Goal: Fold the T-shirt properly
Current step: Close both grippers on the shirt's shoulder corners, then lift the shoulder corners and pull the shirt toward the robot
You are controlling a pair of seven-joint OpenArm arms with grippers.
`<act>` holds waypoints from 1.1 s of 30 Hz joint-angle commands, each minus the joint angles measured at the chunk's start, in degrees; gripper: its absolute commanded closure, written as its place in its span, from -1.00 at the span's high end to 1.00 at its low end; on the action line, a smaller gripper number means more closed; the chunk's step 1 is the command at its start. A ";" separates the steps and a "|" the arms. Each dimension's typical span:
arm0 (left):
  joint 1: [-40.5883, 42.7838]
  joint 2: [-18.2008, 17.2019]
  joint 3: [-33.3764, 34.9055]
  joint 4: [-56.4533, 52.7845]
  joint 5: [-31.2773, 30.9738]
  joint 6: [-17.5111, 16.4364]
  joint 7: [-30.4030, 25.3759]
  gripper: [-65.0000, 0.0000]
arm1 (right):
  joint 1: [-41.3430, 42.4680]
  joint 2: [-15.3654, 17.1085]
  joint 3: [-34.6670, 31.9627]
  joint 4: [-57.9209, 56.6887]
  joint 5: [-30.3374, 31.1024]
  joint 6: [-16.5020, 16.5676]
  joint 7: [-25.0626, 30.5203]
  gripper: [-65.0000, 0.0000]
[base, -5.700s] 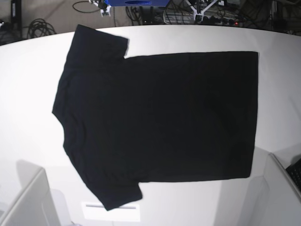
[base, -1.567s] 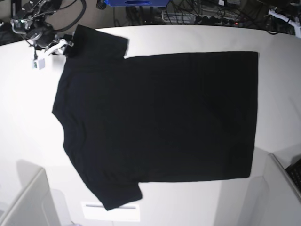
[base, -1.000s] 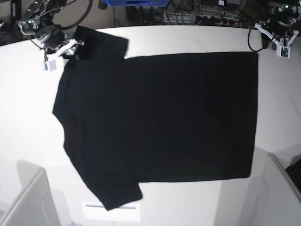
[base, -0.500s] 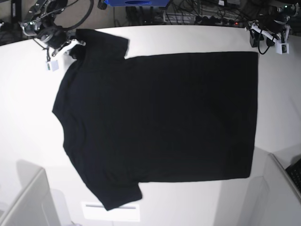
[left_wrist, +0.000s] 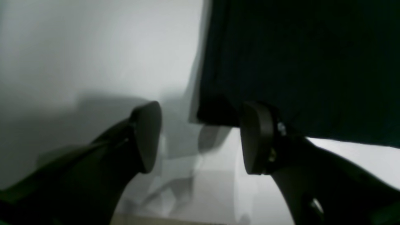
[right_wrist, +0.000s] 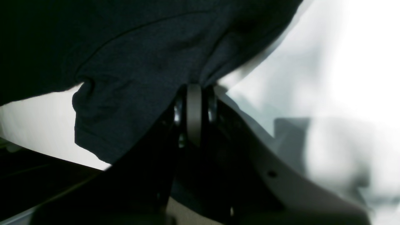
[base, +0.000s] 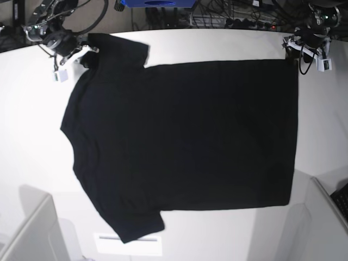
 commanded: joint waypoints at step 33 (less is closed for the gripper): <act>6.24 -0.82 -0.84 11.69 -0.62 -0.38 4.02 -1.00 | -9.92 -0.79 0.32 15.65 -5.99 -0.62 -4.49 -1.00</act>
